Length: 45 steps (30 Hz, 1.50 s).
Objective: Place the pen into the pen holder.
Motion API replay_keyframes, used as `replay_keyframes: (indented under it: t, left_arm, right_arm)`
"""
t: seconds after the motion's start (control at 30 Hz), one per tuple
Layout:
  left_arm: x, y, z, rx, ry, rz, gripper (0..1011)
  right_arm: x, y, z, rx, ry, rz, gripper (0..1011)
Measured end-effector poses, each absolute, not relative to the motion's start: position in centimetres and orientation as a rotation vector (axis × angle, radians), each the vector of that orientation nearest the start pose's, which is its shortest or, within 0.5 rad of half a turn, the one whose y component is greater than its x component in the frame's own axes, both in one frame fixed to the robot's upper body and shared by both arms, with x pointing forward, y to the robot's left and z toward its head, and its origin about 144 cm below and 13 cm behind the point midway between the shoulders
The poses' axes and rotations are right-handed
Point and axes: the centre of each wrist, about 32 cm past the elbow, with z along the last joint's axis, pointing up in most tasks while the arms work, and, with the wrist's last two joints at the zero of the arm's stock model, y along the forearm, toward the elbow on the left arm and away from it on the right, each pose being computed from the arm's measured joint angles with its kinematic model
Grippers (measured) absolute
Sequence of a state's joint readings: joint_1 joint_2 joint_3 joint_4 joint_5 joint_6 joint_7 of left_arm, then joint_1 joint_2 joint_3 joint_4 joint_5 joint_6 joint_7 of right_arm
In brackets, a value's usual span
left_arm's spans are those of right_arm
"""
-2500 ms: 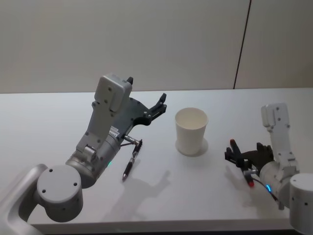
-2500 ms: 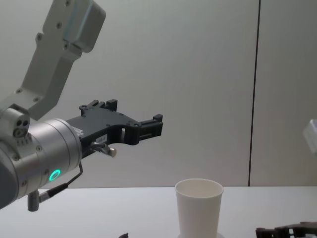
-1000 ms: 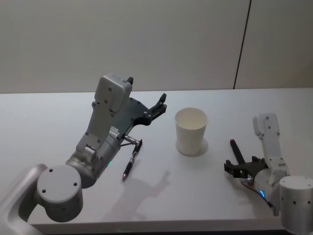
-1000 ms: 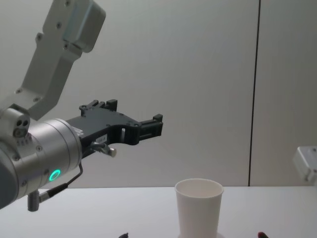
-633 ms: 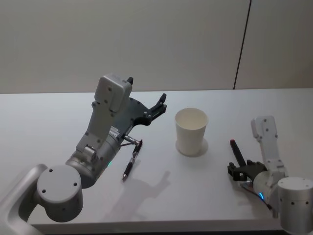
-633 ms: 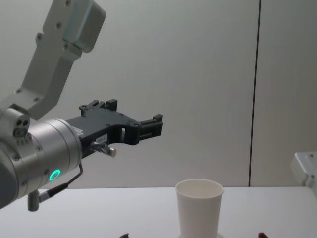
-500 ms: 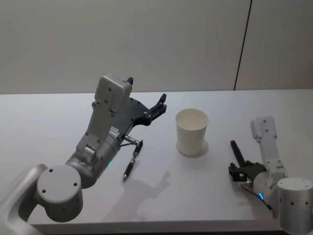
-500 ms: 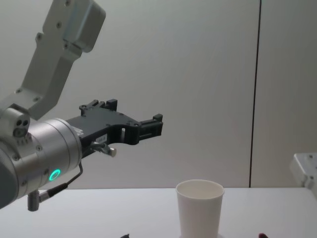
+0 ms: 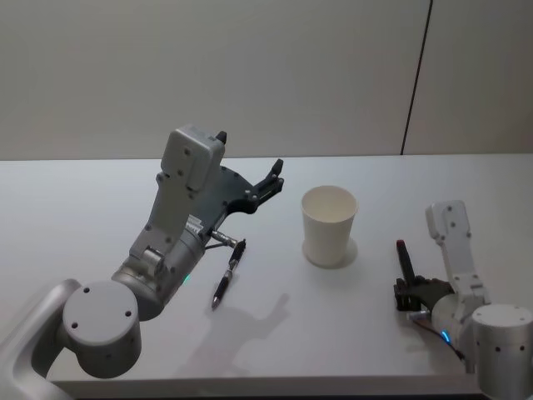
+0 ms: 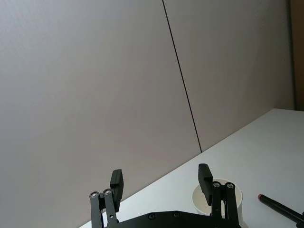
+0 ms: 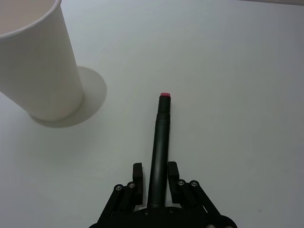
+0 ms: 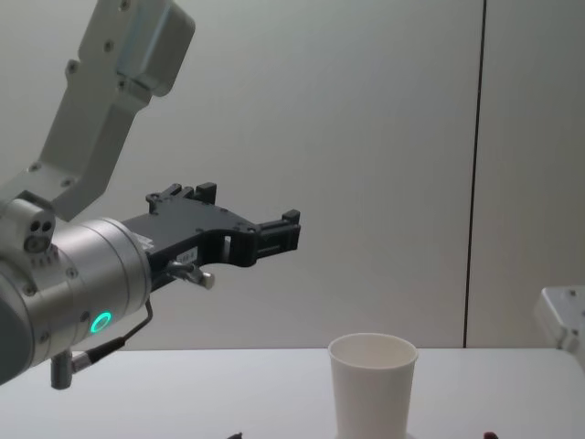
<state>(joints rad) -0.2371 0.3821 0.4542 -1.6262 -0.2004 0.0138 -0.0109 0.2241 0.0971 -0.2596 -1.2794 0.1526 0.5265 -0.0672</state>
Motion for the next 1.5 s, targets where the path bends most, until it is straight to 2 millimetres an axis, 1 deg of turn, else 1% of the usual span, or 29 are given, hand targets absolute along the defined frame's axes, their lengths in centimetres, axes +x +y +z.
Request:
replay_keyframes:
  t: [0.23,0.33,0.4,0.9,1.17,1.5]
  left_arm:
    - [49.2,19.8,120.4,0.061,-0.268,1.124,1004]
    - [49.2,19.8,120.4,0.061,-0.268,1.124,1004]
    - [49.2,19.8,120.4,0.061,-0.268,1.124,1004]
    - [49.2,19.8,120.4,0.061,-0.268,1.124,1004]
    - [49.2,19.8,120.4,0.061,-0.268,1.124,1004]
    - [49.2,19.8,120.4,0.061,-0.268,1.124,1004]
  right_arm:
    - [50.8,-18.8,111.8,-0.522,0.385,-1.376,272]
    - [50.7,-18.9,112.2,-0.502,0.365,-1.381,192]
    - [50.6,-18.9,112.5,-0.481,0.348,-1.384,168]
    - [50.1,-19.6,114.8,-0.331,0.226,-1.397,165]
    - [49.8,-19.9,115.4,-0.24,0.141,-1.397,165]
    - [49.5,-20.2,115.6,-0.129,0.028,-1.38,165]
